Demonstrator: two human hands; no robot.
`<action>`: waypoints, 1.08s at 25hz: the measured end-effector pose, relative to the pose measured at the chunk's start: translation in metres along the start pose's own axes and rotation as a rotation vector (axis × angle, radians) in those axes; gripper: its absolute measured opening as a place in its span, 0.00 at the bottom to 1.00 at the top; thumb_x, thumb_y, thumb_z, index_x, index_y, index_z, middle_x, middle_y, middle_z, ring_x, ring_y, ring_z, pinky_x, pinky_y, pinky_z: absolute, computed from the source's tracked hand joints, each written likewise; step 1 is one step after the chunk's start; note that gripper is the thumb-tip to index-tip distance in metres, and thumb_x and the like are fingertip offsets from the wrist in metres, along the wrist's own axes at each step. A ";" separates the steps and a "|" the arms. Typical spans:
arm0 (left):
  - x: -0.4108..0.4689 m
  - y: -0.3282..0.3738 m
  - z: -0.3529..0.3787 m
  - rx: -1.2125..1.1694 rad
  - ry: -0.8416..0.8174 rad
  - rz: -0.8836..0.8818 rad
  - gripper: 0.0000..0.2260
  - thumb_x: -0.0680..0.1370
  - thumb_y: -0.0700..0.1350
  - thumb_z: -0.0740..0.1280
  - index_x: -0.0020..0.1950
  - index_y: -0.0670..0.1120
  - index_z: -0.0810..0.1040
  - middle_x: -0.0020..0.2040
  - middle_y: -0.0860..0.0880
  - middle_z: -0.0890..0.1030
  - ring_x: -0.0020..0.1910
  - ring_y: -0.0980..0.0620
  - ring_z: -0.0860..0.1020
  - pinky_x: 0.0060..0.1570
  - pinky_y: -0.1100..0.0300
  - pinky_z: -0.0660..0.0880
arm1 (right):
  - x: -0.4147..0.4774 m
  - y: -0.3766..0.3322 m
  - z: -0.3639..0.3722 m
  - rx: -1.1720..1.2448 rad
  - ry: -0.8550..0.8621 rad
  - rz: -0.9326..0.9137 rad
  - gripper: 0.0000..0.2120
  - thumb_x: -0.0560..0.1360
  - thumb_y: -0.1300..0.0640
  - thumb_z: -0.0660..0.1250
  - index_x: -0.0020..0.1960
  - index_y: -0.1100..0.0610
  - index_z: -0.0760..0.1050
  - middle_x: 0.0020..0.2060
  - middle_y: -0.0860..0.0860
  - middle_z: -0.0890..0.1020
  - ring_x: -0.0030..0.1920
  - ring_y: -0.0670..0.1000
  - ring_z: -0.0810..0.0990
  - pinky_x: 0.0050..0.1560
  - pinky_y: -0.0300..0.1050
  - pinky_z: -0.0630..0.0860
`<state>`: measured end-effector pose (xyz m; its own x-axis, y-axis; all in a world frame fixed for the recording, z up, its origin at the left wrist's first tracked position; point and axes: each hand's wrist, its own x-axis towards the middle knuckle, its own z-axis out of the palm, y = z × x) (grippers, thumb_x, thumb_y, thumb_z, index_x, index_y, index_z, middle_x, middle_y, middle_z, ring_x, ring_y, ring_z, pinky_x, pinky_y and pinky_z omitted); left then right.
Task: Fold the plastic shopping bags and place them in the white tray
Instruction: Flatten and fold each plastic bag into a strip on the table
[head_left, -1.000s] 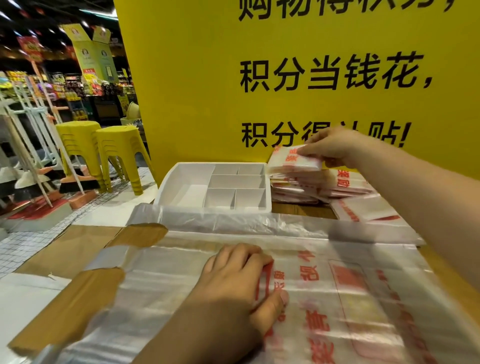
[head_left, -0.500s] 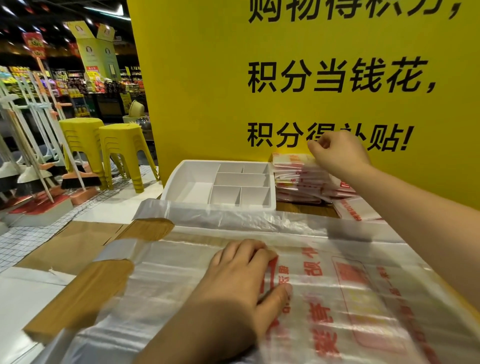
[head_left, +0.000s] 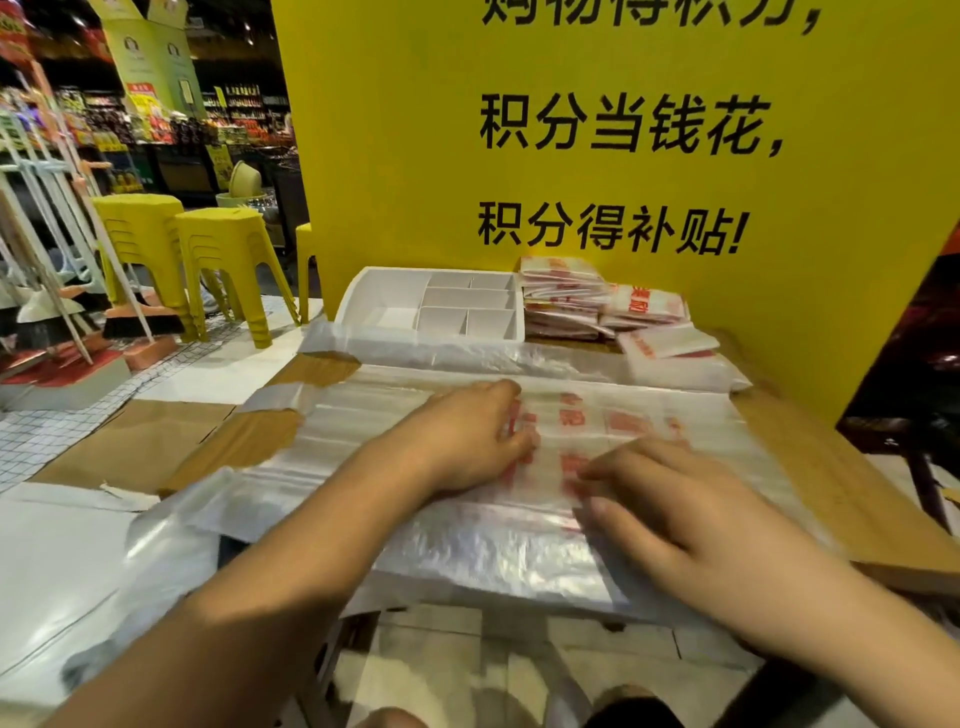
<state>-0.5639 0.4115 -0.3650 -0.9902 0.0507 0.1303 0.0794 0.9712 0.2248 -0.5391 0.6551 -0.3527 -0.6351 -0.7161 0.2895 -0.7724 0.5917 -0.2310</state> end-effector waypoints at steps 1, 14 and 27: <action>-0.005 0.002 -0.002 -0.011 0.062 0.008 0.22 0.80 0.58 0.63 0.72 0.51 0.68 0.70 0.48 0.73 0.65 0.45 0.74 0.65 0.50 0.71 | -0.014 0.000 0.004 -0.045 -0.055 0.029 0.26 0.78 0.30 0.48 0.67 0.39 0.71 0.62 0.35 0.72 0.65 0.41 0.71 0.65 0.45 0.70; -0.131 -0.040 -0.027 -0.201 0.075 0.140 0.13 0.81 0.55 0.62 0.63 0.57 0.80 0.59 0.60 0.74 0.59 0.63 0.73 0.62 0.62 0.71 | -0.021 0.002 -0.011 -0.224 -0.030 -0.134 0.19 0.80 0.35 0.48 0.62 0.37 0.73 0.54 0.40 0.74 0.54 0.48 0.77 0.51 0.44 0.76; -0.122 -0.136 -0.113 -0.064 -0.158 -0.209 0.10 0.72 0.61 0.73 0.50 0.61 0.81 0.46 0.60 0.83 0.48 0.61 0.79 0.53 0.57 0.74 | 0.012 0.039 -0.031 -0.104 -0.203 0.171 0.07 0.79 0.44 0.64 0.56 0.41 0.76 0.38 0.38 0.81 0.39 0.39 0.78 0.42 0.38 0.73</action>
<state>-0.4411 0.2467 -0.3019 -0.9911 -0.1093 -0.0762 -0.1270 0.9480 0.2919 -0.5764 0.6811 -0.3298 -0.7527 -0.6556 0.0601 -0.6555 0.7379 -0.1606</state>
